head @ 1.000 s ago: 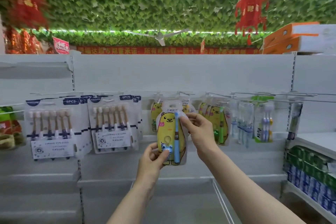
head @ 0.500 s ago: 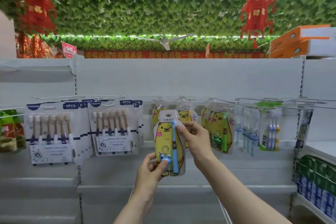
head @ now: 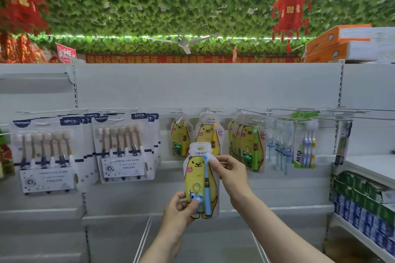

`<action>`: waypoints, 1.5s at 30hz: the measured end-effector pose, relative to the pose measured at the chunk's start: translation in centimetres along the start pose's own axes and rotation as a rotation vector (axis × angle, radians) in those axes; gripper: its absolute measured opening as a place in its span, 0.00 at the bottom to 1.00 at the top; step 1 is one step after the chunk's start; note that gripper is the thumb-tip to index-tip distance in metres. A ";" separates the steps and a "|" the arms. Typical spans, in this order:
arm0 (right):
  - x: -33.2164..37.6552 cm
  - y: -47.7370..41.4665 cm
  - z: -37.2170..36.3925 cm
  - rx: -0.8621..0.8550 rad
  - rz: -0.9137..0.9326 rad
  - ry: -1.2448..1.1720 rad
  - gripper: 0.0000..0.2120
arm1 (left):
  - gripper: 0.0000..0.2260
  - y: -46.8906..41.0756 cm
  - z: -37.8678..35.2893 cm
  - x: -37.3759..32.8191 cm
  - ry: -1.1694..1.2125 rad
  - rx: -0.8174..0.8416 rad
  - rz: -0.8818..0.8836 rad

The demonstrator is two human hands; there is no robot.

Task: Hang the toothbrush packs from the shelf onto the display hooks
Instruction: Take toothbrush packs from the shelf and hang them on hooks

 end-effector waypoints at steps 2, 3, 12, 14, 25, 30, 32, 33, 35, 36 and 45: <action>-0.1 0.1 0.1 -0.003 -0.006 0.002 0.07 | 0.11 0.1 -0.1 -0.1 -0.006 0.011 0.003; -0.1 0.1 0.1 -0.005 -0.007 0.004 0.07 | 0.11 0.2 -0.1 -0.1 -0.008 0.015 0.002; 1.4 -0.1 0.4 -0.024 0.048 -0.014 0.09 | 0.11 -0.2 -0.6 -1.5 -0.005 0.044 -0.024; 2.2 -0.3 0.6 -0.038 0.080 -0.022 0.09 | 0.12 -0.5 -0.9 -2.3 -0.012 0.058 -0.044; 5.4 -3.1 2.1 -0.072 0.158 -0.068 0.07 | 0.11 -2.1 -2.3 -4.4 -0.016 0.114 -0.109; 4.9 -5.1 1.9 -0.084 0.161 -0.059 0.05 | 0.13 -2.7 -0.6 -3.3 0.055 0.033 -0.081; 4.4 -5.9 1.8 -0.093 0.165 -0.033 0.11 | 0.12 -3.1 -0.3 -3.3 0.072 0.015 -0.083; 4.1 -6.4 1.7 -0.097 0.164 -0.027 0.14 | 0.12 -3.2 -0.1 -3.3 0.079 0.010 -0.085; 3.5 -7.3 1.6 -0.103 0.157 -0.030 0.19 | 0.12 -3.6 0.2 -3.5 0.084 0.004 -0.088; 3.2 -7.9 1.6 -0.106 0.151 -0.026 0.21 | 0.11 -3.9 0.3 -3.6 0.081 0.002 -0.088; 0.1 -11.0 1.6 -0.103 0.065 0.007 0.23 | 0.12 -5.2 1.8 -3.3 0.071 -0.037 -0.097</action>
Point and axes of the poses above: each hand's wrist, its own y-axis away from the middle knuckle, its own z-axis out of the back of the hand, x = y × z, the point moved 4 cm from there along -y, towards the middle knuckle, and after that the axes turned 6 degrees about x, right-handed, at the moved point
